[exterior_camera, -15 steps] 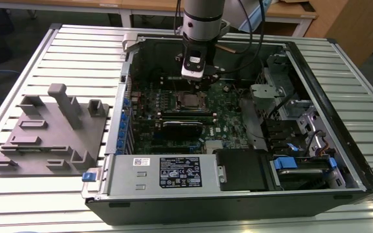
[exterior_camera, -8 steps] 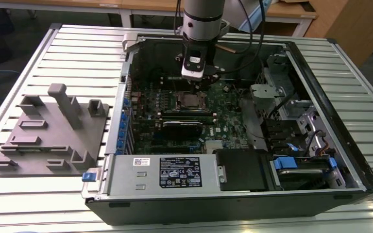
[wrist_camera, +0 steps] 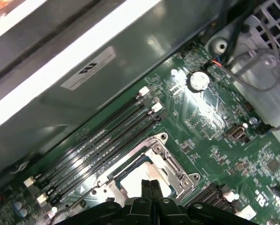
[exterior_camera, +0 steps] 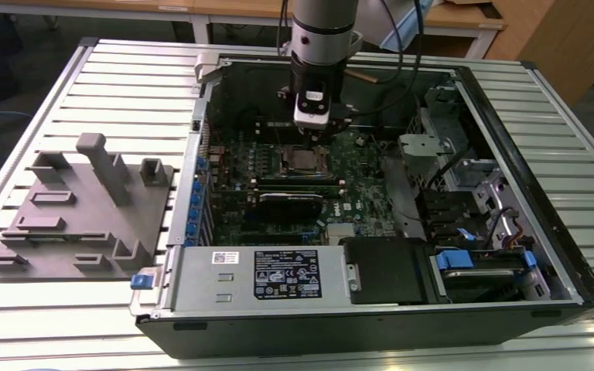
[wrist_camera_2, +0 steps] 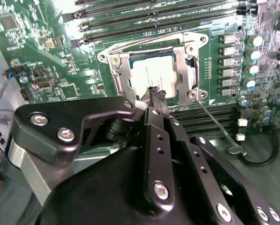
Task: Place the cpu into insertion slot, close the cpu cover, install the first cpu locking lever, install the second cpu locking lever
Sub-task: 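Close the cpu cover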
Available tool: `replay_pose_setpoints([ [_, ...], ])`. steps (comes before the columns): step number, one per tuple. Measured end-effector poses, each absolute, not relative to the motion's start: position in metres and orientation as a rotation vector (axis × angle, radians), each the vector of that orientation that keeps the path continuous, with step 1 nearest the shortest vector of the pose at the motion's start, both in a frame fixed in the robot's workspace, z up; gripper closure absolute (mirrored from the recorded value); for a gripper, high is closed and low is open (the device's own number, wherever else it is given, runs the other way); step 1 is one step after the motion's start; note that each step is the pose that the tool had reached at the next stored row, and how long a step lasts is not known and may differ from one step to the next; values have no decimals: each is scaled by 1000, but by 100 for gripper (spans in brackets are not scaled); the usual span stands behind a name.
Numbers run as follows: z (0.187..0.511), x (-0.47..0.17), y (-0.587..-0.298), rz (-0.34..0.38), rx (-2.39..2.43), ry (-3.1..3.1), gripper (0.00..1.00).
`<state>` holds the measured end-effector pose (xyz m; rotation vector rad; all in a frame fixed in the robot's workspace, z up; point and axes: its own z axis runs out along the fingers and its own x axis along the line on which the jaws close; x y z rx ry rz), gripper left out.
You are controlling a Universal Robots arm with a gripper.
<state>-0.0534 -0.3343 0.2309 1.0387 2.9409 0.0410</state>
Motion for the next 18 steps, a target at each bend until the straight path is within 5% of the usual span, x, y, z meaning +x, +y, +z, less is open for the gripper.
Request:
replay_pose_setpoints([
  [18, 231, -53, -334, 42, 902, 2987, 90],
])
